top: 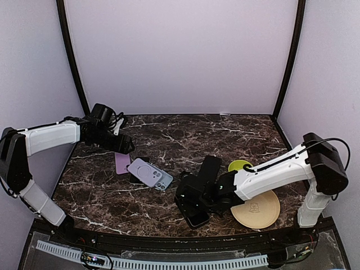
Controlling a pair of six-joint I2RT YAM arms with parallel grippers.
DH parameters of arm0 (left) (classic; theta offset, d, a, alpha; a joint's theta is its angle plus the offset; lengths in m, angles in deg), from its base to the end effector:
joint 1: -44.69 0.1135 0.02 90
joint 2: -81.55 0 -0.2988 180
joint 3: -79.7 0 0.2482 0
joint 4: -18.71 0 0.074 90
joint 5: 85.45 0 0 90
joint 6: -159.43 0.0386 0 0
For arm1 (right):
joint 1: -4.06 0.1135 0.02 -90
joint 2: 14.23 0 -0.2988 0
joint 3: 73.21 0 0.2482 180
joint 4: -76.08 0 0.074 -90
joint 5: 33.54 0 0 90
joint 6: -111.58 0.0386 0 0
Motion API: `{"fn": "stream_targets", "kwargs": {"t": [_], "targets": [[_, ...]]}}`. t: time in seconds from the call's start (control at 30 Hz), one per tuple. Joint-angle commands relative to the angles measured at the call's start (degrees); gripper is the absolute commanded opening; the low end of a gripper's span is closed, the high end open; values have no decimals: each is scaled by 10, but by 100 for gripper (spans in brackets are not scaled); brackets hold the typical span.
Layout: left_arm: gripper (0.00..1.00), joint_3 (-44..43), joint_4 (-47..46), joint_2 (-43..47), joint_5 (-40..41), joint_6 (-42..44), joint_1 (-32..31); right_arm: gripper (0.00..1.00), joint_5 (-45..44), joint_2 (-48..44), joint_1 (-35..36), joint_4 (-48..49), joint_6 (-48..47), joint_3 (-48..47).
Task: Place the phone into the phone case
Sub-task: Move the phone to the phone case.
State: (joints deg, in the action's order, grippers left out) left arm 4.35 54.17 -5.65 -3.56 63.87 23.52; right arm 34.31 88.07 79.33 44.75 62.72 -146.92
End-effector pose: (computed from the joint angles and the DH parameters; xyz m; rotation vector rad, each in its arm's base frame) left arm 0.3005 -0.1222 0.2785 0.3952 2.3890 -0.3856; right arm 0.1047 0.3412 0.1917 -0.6143 2.4538 0.3164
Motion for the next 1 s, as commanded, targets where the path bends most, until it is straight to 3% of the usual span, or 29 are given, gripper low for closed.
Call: {"fn": "stream_targets", "kwargs": {"t": [0.0,0.5,0.57,0.7,0.73,0.87,0.97], "targets": [[81,5,3,6,-5,4,-3,5,-19,9,13,-3,2,-21],[81,5,5,4,-7,4,-3,7,-32,53,22,-54,1,-64],[81,5,4,4,-8,4,-3,16,-34,49,21,-58,8,-59],[81,5,5,3,-7,5,-3,72,-39,45,22,-73,10,-61],[81,5,5,2,-7,5,-3,79,-44,45,21,-81,10,-66],[81,5,5,1,-9,5,-3,98,-61,35,21,-109,1,-85],[81,5,5,1,-9,5,-3,99,-59,18,21,-118,-15,-95]]}}
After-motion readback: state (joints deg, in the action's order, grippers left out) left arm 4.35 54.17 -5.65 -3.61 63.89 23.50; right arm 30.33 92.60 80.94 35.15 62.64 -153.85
